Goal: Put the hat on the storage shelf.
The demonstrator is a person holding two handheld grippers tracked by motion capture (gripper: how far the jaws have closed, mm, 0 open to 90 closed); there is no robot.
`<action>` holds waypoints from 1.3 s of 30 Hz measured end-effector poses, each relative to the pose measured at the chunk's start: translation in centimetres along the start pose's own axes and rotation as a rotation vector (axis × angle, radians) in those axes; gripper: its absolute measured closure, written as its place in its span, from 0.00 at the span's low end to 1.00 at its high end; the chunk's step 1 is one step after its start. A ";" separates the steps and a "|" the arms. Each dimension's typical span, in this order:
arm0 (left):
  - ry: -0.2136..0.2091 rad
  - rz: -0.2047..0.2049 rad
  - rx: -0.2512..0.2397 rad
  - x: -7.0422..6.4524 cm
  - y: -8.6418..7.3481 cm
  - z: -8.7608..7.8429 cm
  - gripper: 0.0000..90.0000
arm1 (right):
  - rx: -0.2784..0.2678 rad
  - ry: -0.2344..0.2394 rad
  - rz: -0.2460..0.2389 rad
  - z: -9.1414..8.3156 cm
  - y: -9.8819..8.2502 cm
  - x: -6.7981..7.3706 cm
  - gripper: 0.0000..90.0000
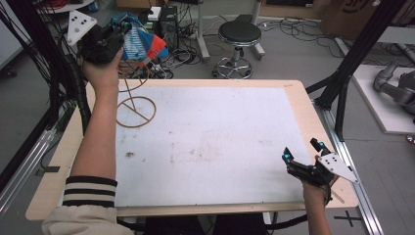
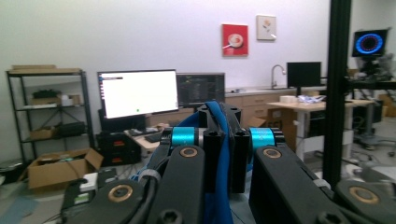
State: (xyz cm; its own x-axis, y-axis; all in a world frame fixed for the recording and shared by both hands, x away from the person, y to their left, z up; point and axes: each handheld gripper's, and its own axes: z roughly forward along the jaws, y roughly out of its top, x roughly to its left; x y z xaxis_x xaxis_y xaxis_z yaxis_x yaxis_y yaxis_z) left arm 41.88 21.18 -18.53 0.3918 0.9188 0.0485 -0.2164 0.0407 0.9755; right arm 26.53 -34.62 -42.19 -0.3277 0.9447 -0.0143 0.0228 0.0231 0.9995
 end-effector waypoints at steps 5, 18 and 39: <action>0.052 0.001 0.018 1.4 -0.5 0.1 0.98 | 0.004 0.014 -0.005 -0.1 0.0 0.0 0.02; 0.138 0.029 0.051 3.0 -1.1 -0.8 0.98 | 0.011 0.038 -0.008 0.1 0.0 0.3 0.02; 0.200 -0.038 0.147 4.2 -4.2 -1.1 0.97 | 0.017 0.030 -0.005 0.2 -0.1 0.1 0.02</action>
State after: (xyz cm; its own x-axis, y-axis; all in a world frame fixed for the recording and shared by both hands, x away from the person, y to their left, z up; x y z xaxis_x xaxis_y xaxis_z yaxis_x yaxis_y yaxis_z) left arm 43.43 25.28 -22.69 0.2096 0.9776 -0.0183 -0.0666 0.0330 0.9972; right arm 26.63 -34.43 -42.34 -0.3561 0.9343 -0.0183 0.0370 0.0337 0.9987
